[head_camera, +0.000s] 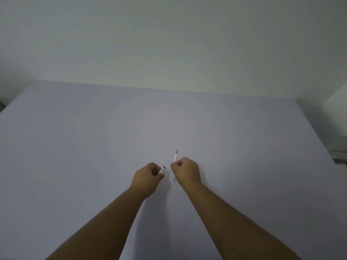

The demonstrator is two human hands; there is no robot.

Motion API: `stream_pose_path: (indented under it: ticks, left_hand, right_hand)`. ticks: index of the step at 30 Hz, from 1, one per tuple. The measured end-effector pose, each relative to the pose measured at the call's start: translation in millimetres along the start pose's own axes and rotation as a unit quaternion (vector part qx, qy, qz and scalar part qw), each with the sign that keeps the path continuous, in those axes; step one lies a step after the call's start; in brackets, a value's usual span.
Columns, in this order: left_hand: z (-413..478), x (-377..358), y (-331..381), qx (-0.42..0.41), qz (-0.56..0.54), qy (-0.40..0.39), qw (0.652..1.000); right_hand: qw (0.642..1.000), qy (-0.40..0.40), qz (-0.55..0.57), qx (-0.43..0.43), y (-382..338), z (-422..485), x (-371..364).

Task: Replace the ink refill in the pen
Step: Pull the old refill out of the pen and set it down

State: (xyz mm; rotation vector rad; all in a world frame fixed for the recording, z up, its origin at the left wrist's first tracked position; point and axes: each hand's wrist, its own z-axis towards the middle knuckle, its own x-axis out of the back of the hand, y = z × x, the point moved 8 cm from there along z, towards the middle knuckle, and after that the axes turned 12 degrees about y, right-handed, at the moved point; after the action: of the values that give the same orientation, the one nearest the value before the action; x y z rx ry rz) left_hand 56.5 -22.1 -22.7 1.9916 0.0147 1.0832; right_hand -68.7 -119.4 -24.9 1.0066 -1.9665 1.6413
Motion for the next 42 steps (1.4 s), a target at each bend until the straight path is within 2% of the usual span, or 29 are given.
stream_pose_path:
  ticks: [2, 4, 13, 18, 22, 28, 32, 34, 36, 39, 42]
  left_hand:
    - [-0.5, -2.8, 0.8, 0.002, 0.002, -0.006, 1.000]
    - [-0.7, -5.6, 3.7, -0.001, 0.001, -0.009, 1.000]
    - [-3.0, -10.4, 17.8, -0.014, -0.001, -0.009, 1.000]
    - [-5.6, -14.9, 28.8, -0.035, -0.021, -0.015, 0.999]
    - [-5.9, -17.0, 30.9, -0.033, -0.025, -0.022, 0.999]
    - [-4.6, -19.4, 37.4, -0.042, -0.030, -0.019, 0.998]
    - [-3.3, -24.4, 35.6, -0.035, -0.055, -0.052, 0.997]
    - [-1.3, -24.8, 33.1, -0.029, -0.066, -0.054, 0.996]
    - [0.1, -24.3, 29.9, -0.022, -0.068, -0.052, 0.996]
    - [0.7, -23.5, 25.2, -0.015, -0.065, -0.050, 0.996]
    - [0.8, -22.9, 21.5, -0.013, -0.061, -0.049, 0.997]
  right_hand:
    - [0.990, 0.026, 0.127, -0.048, -2.7, 6.9, 10.9]
    - [0.979, 0.037, 0.187, -0.068, -5.0, 9.3, 17.0]
    - [0.981, 0.018, 0.185, -0.049, 1.4, 7.6, 28.0]
    - [0.984, -0.057, 0.164, -0.034, 0.6, 0.9, 21.4]
    - [0.969, -0.025, 0.240, -0.057, -0.9, 9.9, 39.5]
    - [0.976, -0.072, 0.202, -0.036, -0.6, 21.6, 40.8]
    - [0.976, -0.087, 0.195, -0.043, 4.1, 29.7, 42.8]
    - [0.987, -0.049, 0.146, -0.043, 12.1, 37.2, 46.0]
    - [1.000, -0.031, 0.004, 0.001, 18.4, 43.1, 42.9]
    - [0.985, -0.053, -0.160, 0.043, 26.0, 41.4, 26.2]
    - [0.972, -0.045, -0.222, 0.059, 28.4, 40.0, 19.2]
